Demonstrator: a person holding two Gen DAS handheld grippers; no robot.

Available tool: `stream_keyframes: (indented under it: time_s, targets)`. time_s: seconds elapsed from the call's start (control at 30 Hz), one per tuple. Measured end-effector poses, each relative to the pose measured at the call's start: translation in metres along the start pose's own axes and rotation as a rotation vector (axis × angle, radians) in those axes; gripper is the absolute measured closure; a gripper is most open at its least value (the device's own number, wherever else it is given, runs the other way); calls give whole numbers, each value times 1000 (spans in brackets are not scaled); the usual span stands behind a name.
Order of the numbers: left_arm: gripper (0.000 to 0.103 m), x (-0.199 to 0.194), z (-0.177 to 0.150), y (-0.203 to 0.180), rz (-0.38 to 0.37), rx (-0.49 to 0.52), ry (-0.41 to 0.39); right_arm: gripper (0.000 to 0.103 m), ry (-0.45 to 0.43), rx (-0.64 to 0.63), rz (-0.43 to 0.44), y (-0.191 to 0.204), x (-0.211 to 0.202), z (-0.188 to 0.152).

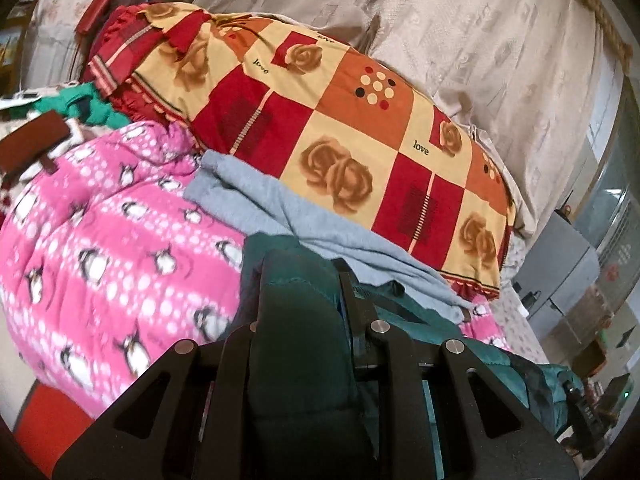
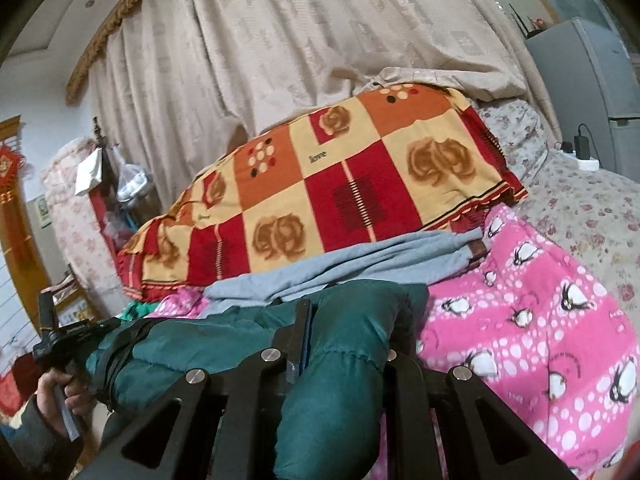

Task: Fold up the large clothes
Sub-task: 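Lift the gripped jacket edge with both grippers and fold it over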

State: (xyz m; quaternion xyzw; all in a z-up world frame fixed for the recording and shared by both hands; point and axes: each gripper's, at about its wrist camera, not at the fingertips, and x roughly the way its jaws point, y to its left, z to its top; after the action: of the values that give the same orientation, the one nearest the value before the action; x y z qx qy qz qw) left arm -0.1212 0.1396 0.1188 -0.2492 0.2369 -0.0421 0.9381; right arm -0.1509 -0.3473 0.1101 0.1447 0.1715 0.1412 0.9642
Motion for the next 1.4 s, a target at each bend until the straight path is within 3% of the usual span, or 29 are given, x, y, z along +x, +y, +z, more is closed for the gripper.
stream_keyframes:
  time_s: [0.27,0.47,0.73,0.83,1.03,1.2,1.4]
  targets:
    - [87,58,38,-18,23,47,-13,90,23,12,-37,-11,63,41]
    - [87,120,60,-25,71,55,0,90,99,67,-92,-31,147,72]
    - [87,241,56,-1,210,27,112,90,192,83,-178,-64,255,50]
    - [87,270,45,9,227,27,122,90,246,87,-192,-76,285,37]
    - [86,298,22,10,297,111,116,89,338,65,-197,-85,329,21]
    - [83,316,18,23,300,68,143,88,403,135,-167,-99,352,7]
    - [81,314,25,22,287,32,175,84,424,180,-176,-99,349,8]
